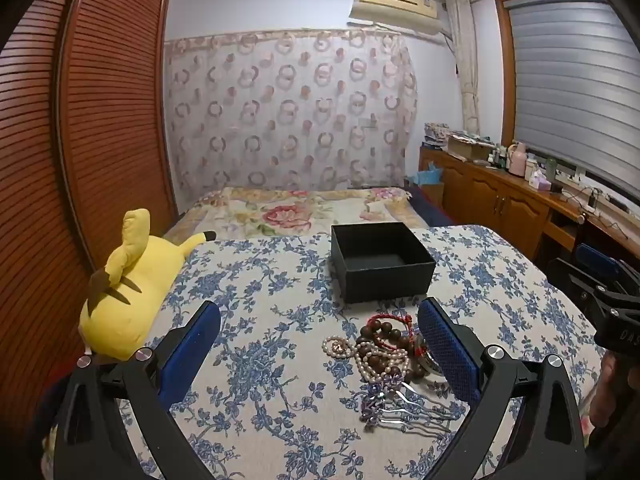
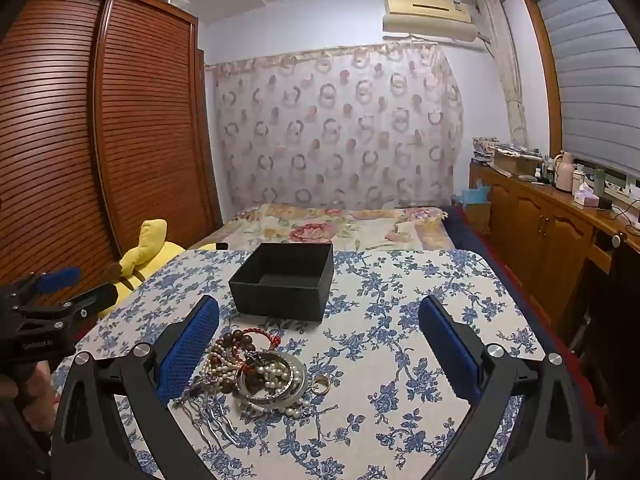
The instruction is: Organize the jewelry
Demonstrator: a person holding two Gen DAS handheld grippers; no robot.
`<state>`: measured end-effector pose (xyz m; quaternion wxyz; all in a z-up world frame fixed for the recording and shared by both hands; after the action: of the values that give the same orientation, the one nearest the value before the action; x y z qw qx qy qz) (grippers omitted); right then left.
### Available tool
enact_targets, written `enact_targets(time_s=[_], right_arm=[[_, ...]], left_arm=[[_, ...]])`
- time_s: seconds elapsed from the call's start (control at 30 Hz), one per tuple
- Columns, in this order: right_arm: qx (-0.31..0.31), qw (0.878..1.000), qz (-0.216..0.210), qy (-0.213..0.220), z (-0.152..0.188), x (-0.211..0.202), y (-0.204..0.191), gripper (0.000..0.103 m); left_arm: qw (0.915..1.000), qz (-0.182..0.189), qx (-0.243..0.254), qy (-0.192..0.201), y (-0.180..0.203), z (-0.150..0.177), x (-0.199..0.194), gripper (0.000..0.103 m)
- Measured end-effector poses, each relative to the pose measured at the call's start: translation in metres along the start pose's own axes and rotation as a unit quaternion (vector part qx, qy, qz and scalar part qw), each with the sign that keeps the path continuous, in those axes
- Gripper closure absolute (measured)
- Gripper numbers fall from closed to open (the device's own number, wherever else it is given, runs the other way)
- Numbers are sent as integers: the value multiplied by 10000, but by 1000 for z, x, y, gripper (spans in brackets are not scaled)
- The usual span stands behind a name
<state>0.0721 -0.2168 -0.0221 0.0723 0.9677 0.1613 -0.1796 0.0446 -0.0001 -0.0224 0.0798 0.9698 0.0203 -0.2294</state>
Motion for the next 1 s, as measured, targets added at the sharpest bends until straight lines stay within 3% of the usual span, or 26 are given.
enact_targets(time_s=[1.0], right_arm=[[17, 10000, -30, -26, 1, 0, 0, 2]], left_arm=[[10000, 31, -38, 24, 6, -3, -5, 8]])
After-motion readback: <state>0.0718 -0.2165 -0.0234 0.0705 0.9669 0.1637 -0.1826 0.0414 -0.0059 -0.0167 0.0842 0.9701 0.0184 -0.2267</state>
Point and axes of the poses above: each gripper's, at about its wrist camera, not at the fingertips, and x roughly the way its jaws point, y to its right, z to its underside, the point moved 5 cm from there along x, roughly the way its jaws point, and after that the axes turned 10 degrees about -x, right-handed, at the moved point
